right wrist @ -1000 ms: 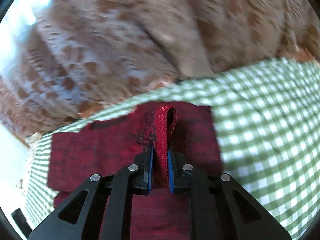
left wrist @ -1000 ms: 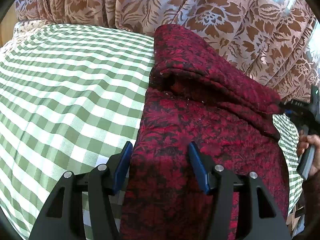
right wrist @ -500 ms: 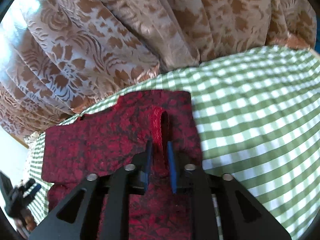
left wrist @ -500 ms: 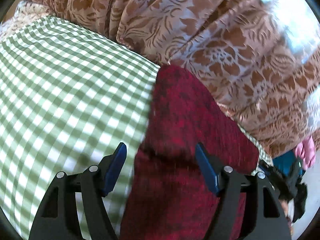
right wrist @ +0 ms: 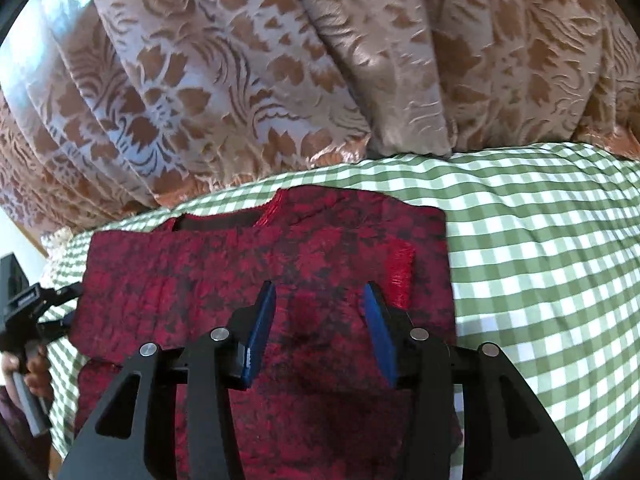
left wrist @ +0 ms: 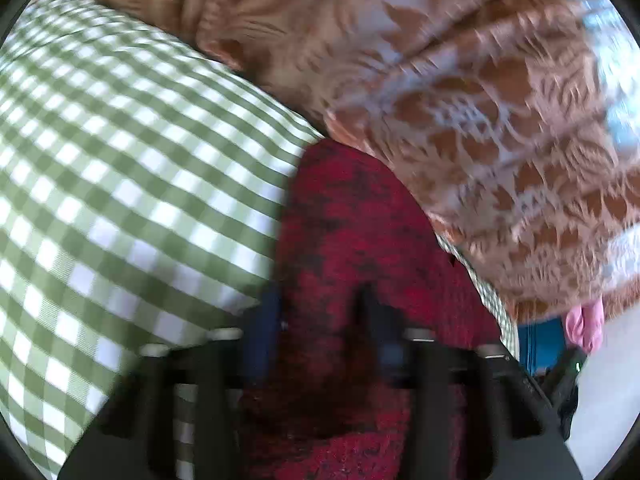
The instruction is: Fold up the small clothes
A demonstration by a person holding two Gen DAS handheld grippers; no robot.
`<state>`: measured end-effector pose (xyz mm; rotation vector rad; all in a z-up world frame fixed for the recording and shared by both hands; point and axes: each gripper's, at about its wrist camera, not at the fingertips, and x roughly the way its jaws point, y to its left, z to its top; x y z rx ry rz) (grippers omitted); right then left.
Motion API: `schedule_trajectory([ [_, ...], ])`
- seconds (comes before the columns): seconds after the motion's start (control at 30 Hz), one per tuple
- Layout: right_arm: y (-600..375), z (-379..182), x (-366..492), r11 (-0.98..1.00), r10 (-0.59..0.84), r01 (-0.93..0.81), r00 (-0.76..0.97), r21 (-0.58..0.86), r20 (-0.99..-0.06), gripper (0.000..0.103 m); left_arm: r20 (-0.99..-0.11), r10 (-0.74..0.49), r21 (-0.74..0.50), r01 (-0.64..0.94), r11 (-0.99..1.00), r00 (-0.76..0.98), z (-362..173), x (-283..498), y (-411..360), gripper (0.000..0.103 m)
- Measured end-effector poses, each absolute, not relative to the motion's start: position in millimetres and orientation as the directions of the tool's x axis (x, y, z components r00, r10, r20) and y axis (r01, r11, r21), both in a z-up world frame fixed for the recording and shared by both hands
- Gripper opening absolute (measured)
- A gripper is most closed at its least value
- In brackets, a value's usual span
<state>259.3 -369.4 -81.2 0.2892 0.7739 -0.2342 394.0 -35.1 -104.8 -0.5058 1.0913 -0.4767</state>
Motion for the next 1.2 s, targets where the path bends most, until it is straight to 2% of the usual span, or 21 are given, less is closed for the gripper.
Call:
schedule_trajectory([
  [0.03,-369,-86,262,0.937,-0.115,0.317,0.675,0.146,-0.729,0.044,-0.719,-0.565,-0.566,0.13,0.814,0.404,-102,390,-39,0.025],
  [0.17,-367,-109,262,0.947,-0.127,0.31,0.596,0.082,-0.793,0.044,-0.779,-0.409,-0.379,0.162,0.911,0.475,-95,372,-51,0.024],
  [0.2,-364,-115,259,0.953,-0.135,0.298,0.593,0.061,-0.794,0.044,-0.794,-0.372,-0.336,0.162,0.928,0.481,-99,372,-54,0.028],
  [0.27,-358,-120,254,0.958,-0.158,0.286,0.609,0.029,-0.778,0.044,-0.823,-0.261,-0.206,0.162,0.965,0.504,-110,377,-68,0.041],
  [0.3,-357,-122,254,0.957,-0.164,0.288,0.612,0.025,-0.774,0.044,-0.827,-0.23,-0.176,0.152,0.973,0.513,-114,379,-70,0.052],
  [0.4,-357,-126,256,0.955,-0.188,0.296,0.624,0.006,-0.758,0.044,-0.828,-0.233,-0.214,0.096,0.972,0.511,-117,386,-62,0.06],
  [0.47,-354,-129,256,0.953,-0.208,0.302,0.637,-0.009,-0.743,0.045,-0.811,-0.202,-0.199,0.066,0.978,0.549,-105,381,-60,0.06],
  [0.53,-354,-130,255,0.952,-0.218,0.305,0.645,-0.015,-0.732,0.045,-0.768,-0.173,-0.16,0.077,0.984,0.616,-85,370,-62,0.05],
  [0.7,-355,-129,253,0.953,-0.211,0.304,0.661,0.0,-0.72,0.045,-0.687,-0.251,-0.202,0.152,0.968,0.682,-53,368,-72,0.044],
  [0.8,-355,-129,252,0.952,-0.215,0.306,0.668,0.0,-0.712,0.045,-0.7,-0.261,-0.168,0.202,0.965,0.664,-56,381,-93,0.037],
  [0.93,-356,-130,250,0.953,-0.206,0.303,0.677,0.012,-0.707,0.045,-0.772,-0.196,-0.098,0.192,0.976,0.605,-88,398,-111,0.039],
  [1.0,-357,-130,249,0.954,-0.201,0.301,0.681,0.019,-0.704,0.045,-0.777,-0.18,-0.079,0.191,0.978,0.603,-102,400,-111,0.039],
  [1.2,-358,-129,248,0.953,-0.195,0.3,0.684,0.028,-0.703,0.045,-0.769,-0.2,-0.113,0.178,0.977,0.607,-80,387,-99,0.04],
])
